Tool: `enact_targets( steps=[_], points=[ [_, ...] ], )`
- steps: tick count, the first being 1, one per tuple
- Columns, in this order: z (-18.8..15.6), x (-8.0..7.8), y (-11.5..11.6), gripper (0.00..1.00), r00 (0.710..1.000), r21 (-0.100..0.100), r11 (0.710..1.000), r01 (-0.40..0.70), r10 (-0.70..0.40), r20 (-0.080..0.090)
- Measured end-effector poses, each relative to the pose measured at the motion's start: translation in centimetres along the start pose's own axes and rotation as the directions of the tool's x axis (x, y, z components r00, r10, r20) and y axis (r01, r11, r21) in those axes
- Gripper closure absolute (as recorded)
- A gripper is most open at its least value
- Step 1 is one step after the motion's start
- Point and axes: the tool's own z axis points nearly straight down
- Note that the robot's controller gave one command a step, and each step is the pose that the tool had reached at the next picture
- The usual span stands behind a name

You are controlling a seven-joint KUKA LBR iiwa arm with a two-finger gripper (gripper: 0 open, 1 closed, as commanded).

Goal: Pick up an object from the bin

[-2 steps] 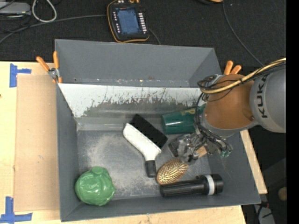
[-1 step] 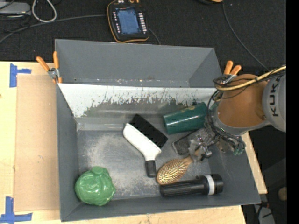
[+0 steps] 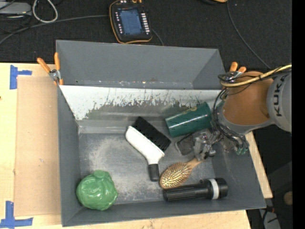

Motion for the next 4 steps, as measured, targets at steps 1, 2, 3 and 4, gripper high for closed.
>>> enact_targets(
  steps=[1, 2, 3, 4],
  points=[
    [-11.1, 0.8, -0.4, 1.00, 0.991, 0.001, 0.991, 0.132, -0.132, -0.003],
    [-0.9, 3.4, 4.8, 0.00, 1.000, -0.003, 1.000, -0.004, 0.004, -0.006],
    [0.8, 3.7, 5.9, 0.00, 1.000, -0.004, 1.000, -0.021, 0.021, -0.003],
    [1.1, 3.8, 5.0, 0.00, 1.000, -0.005, 1.000, -0.014, 0.014, 0.000]
  ],
)
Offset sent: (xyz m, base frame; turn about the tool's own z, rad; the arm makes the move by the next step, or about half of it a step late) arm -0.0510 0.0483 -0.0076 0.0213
